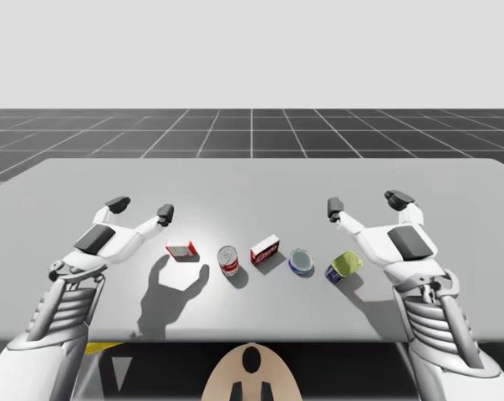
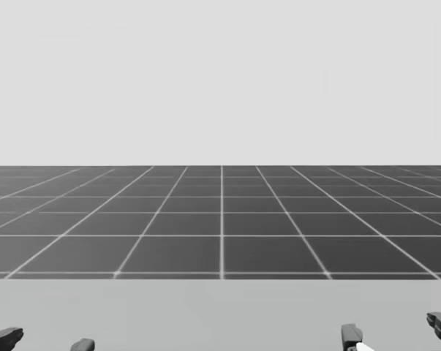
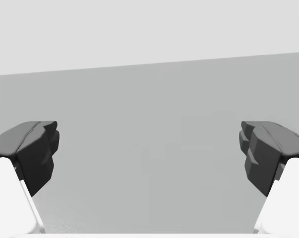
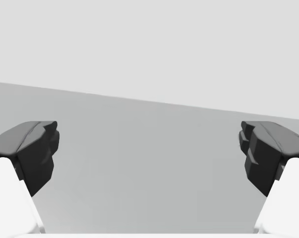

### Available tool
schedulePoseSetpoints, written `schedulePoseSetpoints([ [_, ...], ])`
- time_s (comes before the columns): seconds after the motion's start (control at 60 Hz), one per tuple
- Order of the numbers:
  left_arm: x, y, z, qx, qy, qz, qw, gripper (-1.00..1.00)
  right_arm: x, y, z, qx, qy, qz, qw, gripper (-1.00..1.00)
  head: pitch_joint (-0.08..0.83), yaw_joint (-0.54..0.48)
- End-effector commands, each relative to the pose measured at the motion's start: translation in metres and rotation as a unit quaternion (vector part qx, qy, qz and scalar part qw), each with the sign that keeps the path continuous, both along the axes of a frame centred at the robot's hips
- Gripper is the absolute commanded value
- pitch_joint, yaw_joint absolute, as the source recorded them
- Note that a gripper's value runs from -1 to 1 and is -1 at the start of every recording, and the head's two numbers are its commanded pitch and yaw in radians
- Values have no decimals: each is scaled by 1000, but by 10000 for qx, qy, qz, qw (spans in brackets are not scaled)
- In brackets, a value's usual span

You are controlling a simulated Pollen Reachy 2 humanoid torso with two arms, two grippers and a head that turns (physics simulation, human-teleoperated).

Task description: Grasp the pudding box and hold it up.

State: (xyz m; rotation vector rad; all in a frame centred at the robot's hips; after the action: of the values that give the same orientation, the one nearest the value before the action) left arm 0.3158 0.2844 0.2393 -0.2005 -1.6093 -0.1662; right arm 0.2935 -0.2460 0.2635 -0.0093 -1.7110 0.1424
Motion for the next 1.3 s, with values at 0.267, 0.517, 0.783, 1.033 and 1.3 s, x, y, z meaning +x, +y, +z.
schedulePoseSetpoints([
  [0.267,-1,0,1,33,-42,11,10000,-1000,0,2,0,-45,-154,-190,9997,-1000,115,7],
  [0.517,-2,0,2,59,-90,10,9999,-1000,1,1,-1,-28,-144,-206,9997,-1000,304,16],
  [0.783,-2,0,3,86,-116,24,9999,-1000,3,2,-2,-74,-123,-204,9997,-1000,481,6],
  [1.033,-3,-1,4,100,-134,19,9999,-1000,3,3,-3,-95,-105,-186,9997,-1000,596,-46],
  [1.3,-4,-3,4,113,-146,20,9998,-1000,3,5,-3,-97,-90,-103,9999,-1000,648,-85],
])
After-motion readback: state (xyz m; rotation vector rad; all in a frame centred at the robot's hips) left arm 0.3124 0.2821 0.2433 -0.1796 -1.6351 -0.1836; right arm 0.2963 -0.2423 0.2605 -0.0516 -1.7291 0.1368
